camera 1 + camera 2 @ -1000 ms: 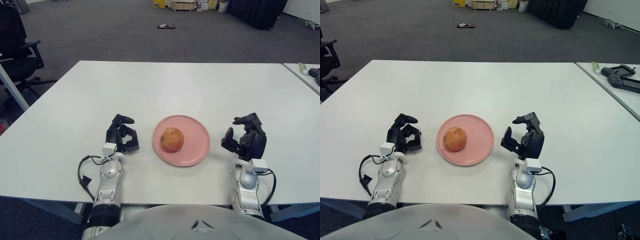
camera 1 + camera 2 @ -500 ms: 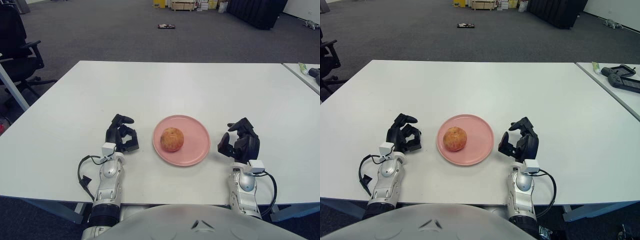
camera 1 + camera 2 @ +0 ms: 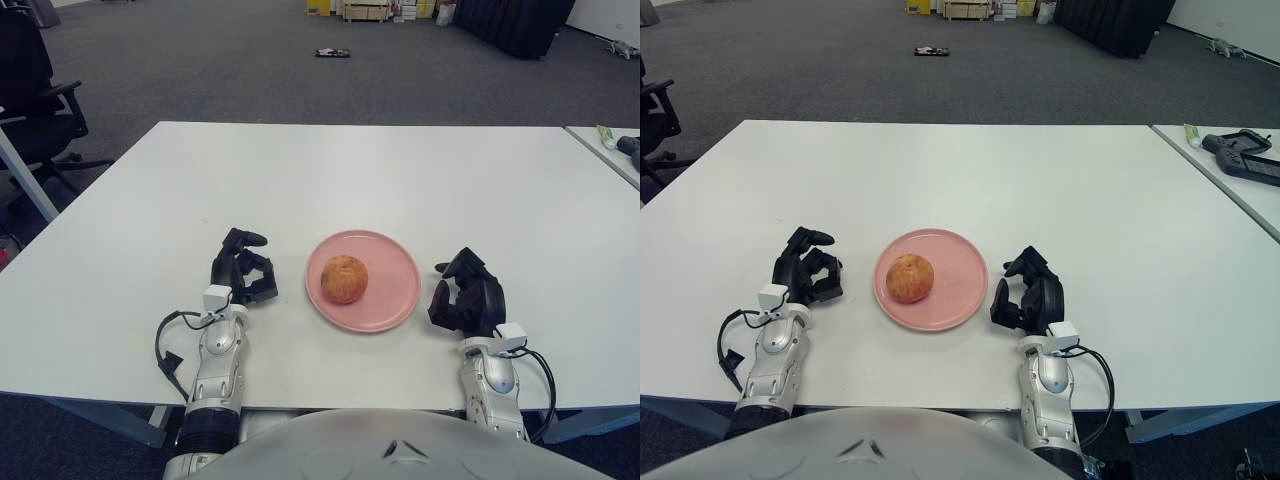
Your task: Put the apple into the plate.
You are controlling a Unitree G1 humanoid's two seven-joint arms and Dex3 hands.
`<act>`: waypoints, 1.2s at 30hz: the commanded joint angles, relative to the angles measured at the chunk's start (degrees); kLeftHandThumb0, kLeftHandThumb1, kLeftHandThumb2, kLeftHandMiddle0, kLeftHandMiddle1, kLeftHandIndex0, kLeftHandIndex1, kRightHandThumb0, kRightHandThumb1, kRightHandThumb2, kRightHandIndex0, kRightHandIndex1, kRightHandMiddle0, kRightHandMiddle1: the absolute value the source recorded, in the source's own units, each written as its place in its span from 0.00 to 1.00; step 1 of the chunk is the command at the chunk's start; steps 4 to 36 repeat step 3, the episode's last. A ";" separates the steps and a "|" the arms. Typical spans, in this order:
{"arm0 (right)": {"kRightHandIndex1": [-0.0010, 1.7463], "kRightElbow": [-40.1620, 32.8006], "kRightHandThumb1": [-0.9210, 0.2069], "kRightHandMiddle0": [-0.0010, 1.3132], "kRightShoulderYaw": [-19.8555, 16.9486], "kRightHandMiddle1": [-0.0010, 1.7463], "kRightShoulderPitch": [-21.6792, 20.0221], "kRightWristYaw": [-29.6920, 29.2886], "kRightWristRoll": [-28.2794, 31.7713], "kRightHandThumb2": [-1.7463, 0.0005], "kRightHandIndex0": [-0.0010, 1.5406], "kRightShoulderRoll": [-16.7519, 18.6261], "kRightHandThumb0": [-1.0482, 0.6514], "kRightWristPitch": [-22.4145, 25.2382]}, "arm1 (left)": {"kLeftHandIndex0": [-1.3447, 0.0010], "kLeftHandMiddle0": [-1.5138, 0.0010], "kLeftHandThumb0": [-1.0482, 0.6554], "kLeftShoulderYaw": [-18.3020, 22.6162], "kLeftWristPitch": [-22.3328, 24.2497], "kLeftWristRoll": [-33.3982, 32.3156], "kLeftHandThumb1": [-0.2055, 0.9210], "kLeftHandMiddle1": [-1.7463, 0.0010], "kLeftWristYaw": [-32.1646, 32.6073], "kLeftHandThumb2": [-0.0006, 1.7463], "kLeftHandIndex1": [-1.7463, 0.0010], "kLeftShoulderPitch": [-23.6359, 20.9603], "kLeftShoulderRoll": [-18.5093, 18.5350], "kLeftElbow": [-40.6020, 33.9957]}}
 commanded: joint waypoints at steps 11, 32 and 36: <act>1.00 -0.93 0.58 0.50 0.14 1.00 0.02 2.38 0.96 0.21 0.81 -0.95 0.32 0.69 | 0.66 0.57 0.61 0.17 2.90 0.19 0.39 0.00 0.41 0.82 0.00 1.24 0.06 0.91; 1.00 -0.93 0.58 0.50 0.14 1.00 0.02 2.38 0.96 0.21 0.81 -0.95 0.32 0.69 | 0.66 0.57 0.61 0.17 2.90 0.19 0.39 0.00 0.41 0.82 0.00 1.24 0.06 0.91; 1.00 -0.93 0.58 0.50 0.14 1.00 0.02 2.38 0.96 0.21 0.81 -0.95 0.32 0.69 | 0.66 0.57 0.61 0.17 2.90 0.19 0.39 0.00 0.41 0.82 0.00 1.24 0.06 0.91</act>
